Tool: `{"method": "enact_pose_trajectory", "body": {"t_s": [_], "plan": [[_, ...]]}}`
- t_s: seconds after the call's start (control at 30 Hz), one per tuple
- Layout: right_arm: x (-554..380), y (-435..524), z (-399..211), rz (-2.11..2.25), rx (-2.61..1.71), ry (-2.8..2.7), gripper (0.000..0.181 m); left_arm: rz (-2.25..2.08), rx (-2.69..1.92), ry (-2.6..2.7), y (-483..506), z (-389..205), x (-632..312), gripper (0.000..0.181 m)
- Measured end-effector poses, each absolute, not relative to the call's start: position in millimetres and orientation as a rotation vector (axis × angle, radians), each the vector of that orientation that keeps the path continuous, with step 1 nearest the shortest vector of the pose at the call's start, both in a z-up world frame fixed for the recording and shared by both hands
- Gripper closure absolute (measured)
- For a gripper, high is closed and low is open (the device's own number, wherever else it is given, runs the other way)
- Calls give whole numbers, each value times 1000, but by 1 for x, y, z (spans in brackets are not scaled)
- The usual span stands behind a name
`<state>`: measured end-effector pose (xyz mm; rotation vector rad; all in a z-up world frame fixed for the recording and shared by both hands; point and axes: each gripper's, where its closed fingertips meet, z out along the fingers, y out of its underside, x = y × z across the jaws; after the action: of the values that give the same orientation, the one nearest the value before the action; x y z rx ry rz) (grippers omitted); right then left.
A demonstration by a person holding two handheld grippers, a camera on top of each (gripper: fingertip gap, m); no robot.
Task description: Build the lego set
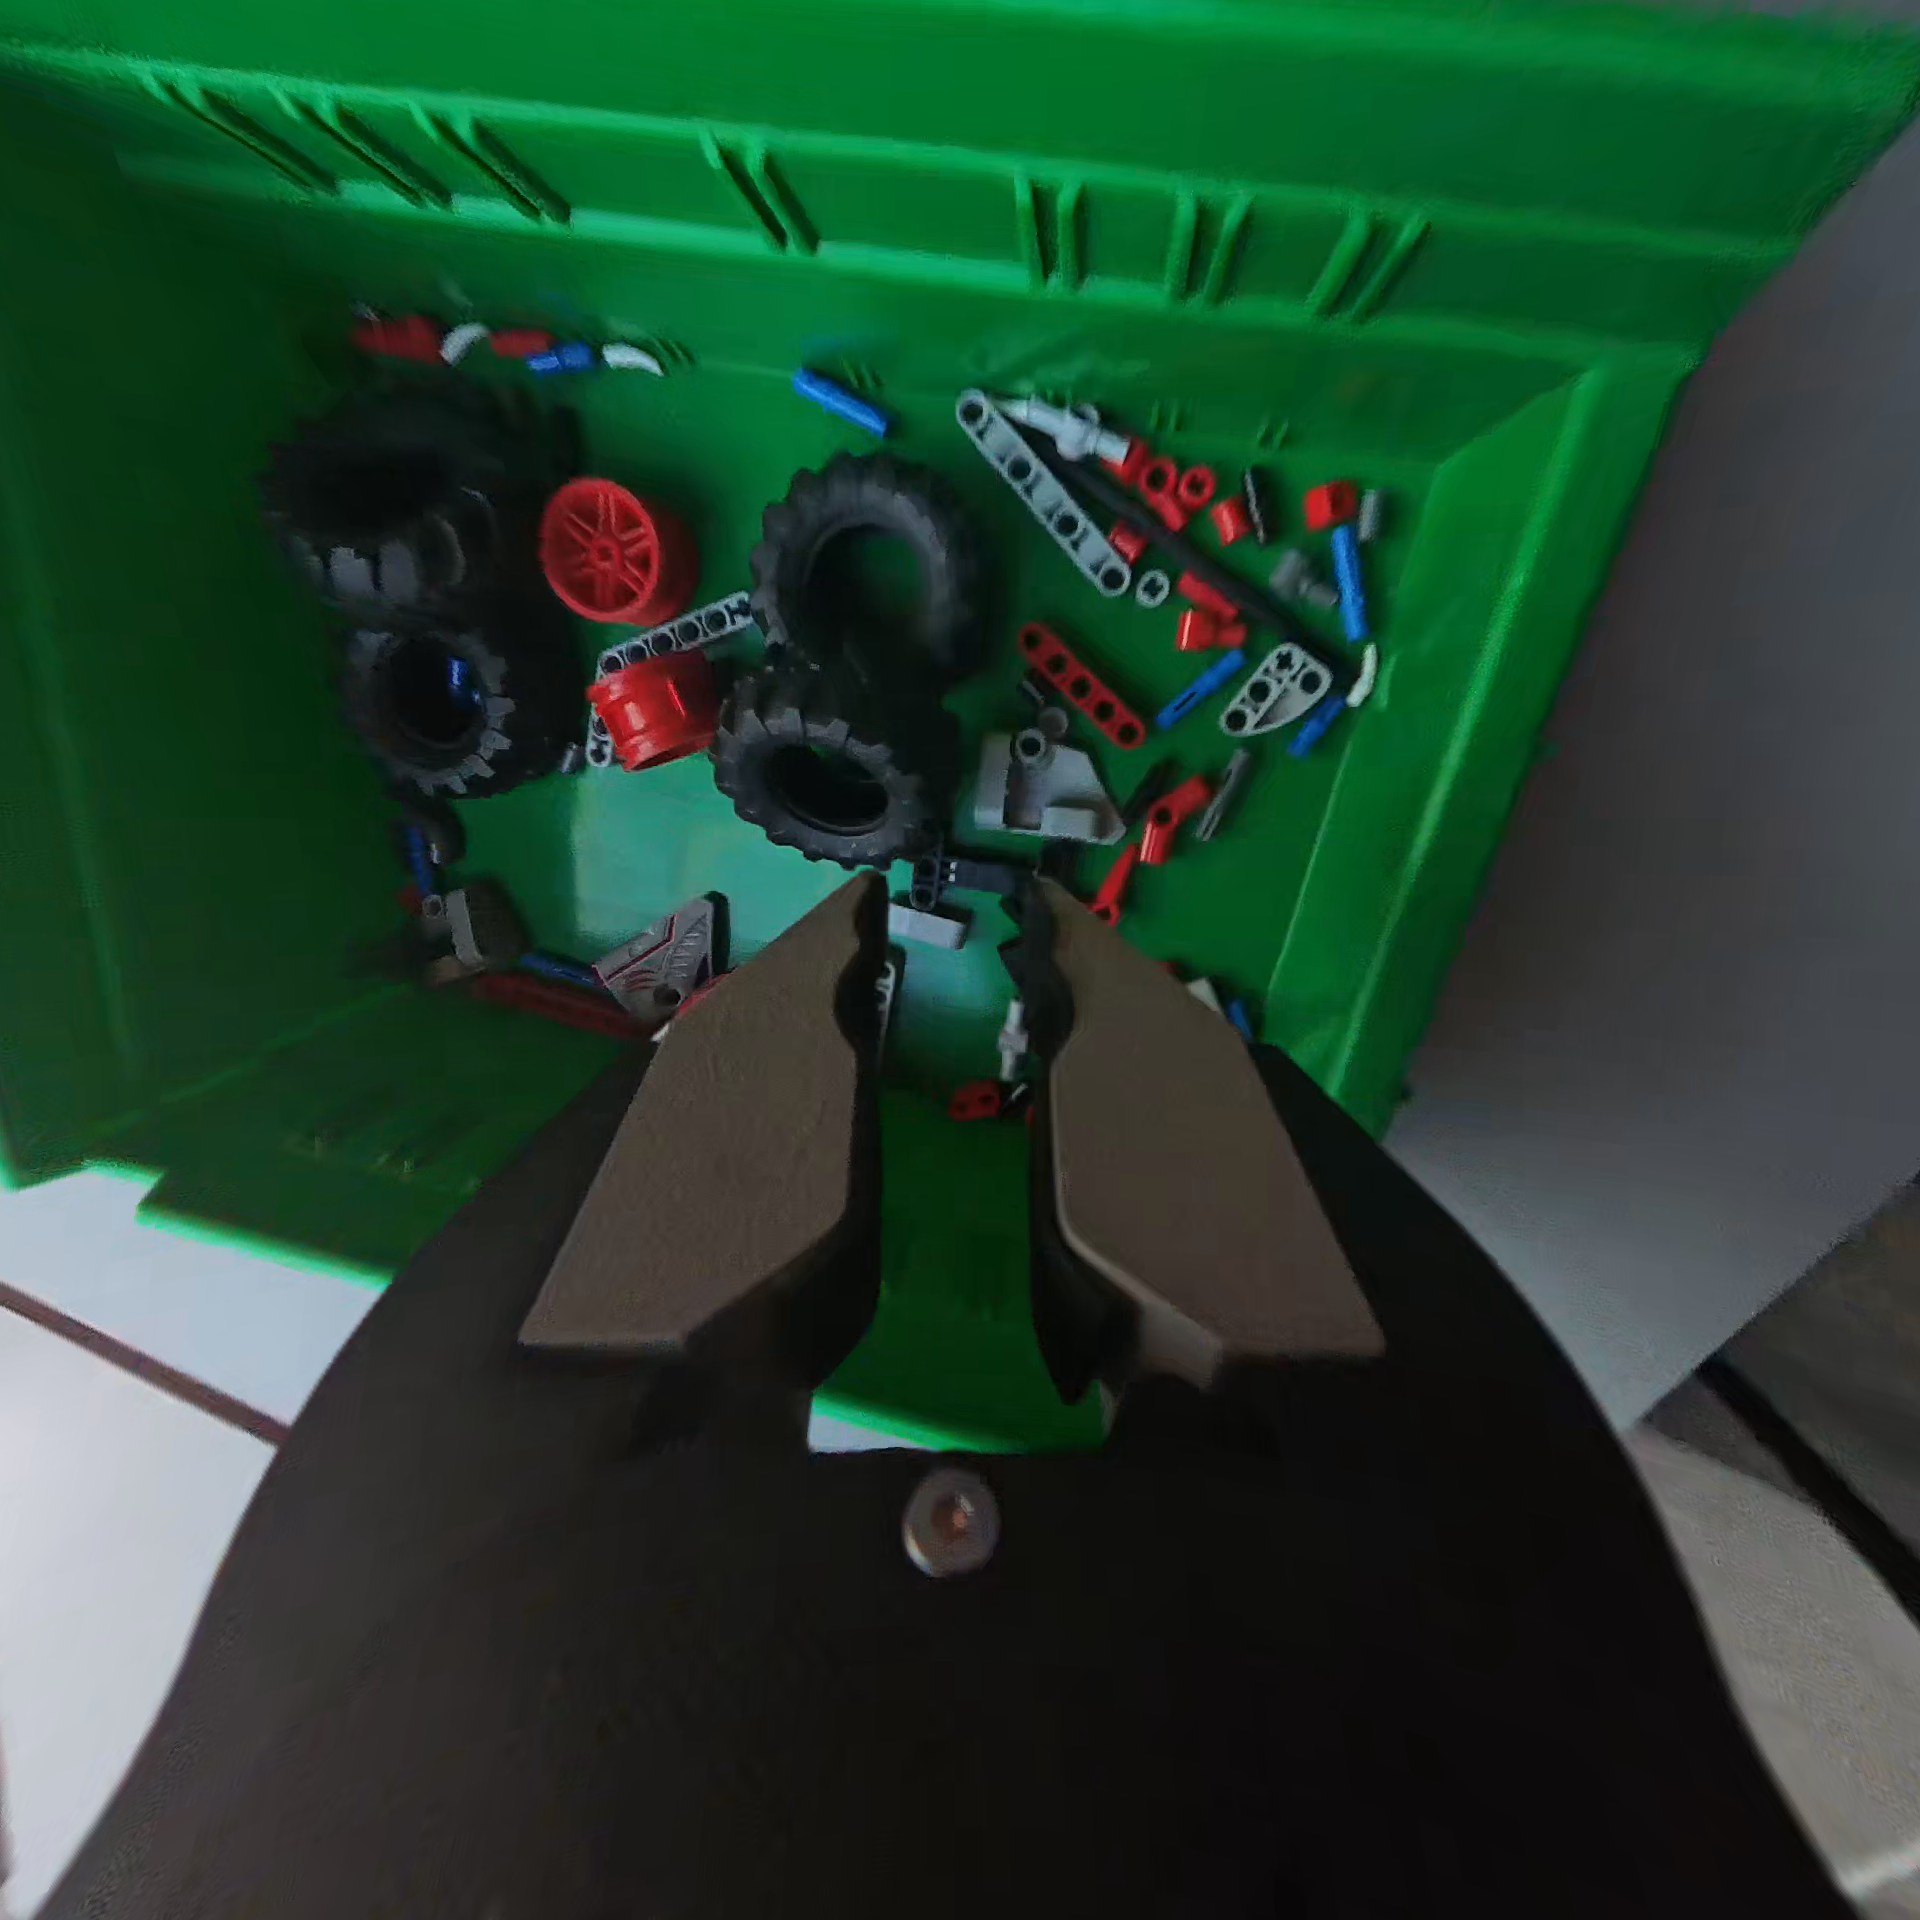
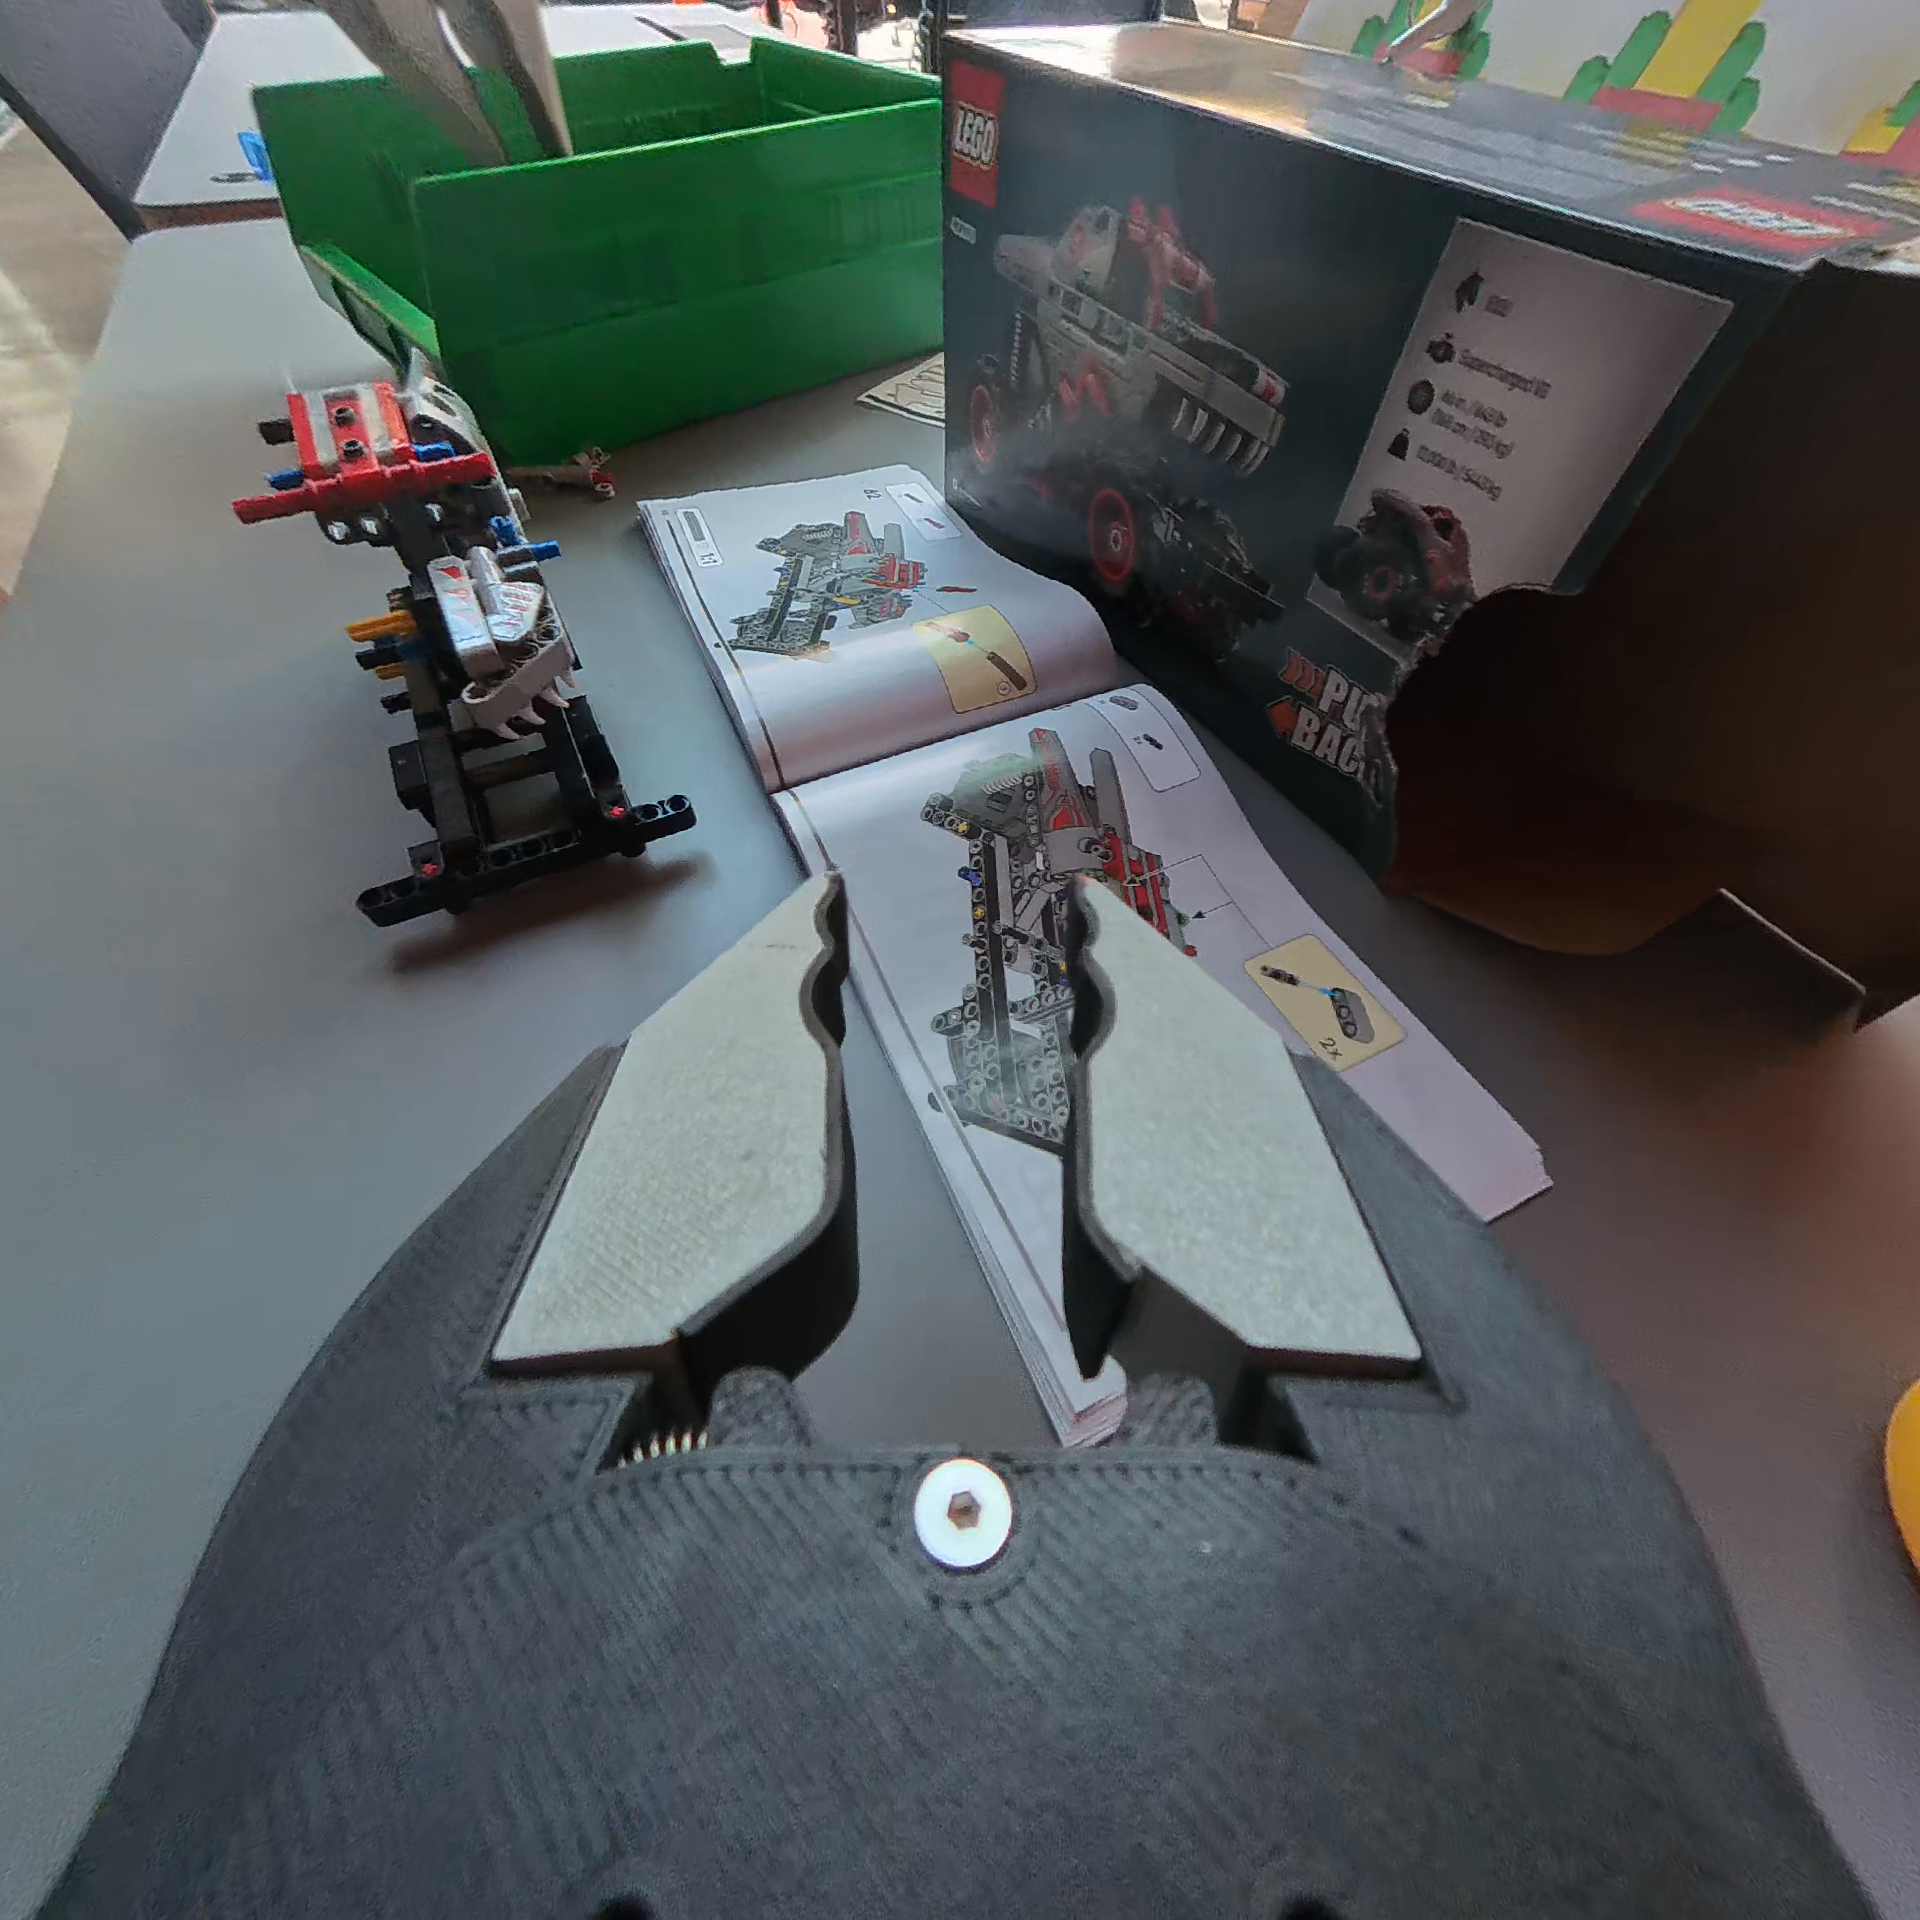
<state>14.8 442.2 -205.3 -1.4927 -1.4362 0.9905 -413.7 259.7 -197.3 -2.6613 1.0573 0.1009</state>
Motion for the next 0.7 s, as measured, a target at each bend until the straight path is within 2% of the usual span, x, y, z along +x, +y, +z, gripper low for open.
{"method": "enact_pose_trajectory", "body": {"t_s": [0.23, 0.33, 0.37, 0.43, 0.7], "plan": [[16, 435, -197, 1049, -1458, -1441, 143, 270, -2886, 1248, 250, -247, -445, 148], [18, 434, -192, 1080, -1451, -1427, 144, 257, -2896, 1252, 253, -253, -444, 156], [18, 434, -191, 1089, -1448, -1422, 144, 261, -2905, 1253, 253, -256, -445, 152], [19, 435, -189, 1102, -1445, -1411, 144, 262, -2951, 1254, 250, -261, -450, 159], [21, 437, -186, 1100, -1443, -1395, 144, 233, -2956, 1207, 252, -259, -447, 161]]}}
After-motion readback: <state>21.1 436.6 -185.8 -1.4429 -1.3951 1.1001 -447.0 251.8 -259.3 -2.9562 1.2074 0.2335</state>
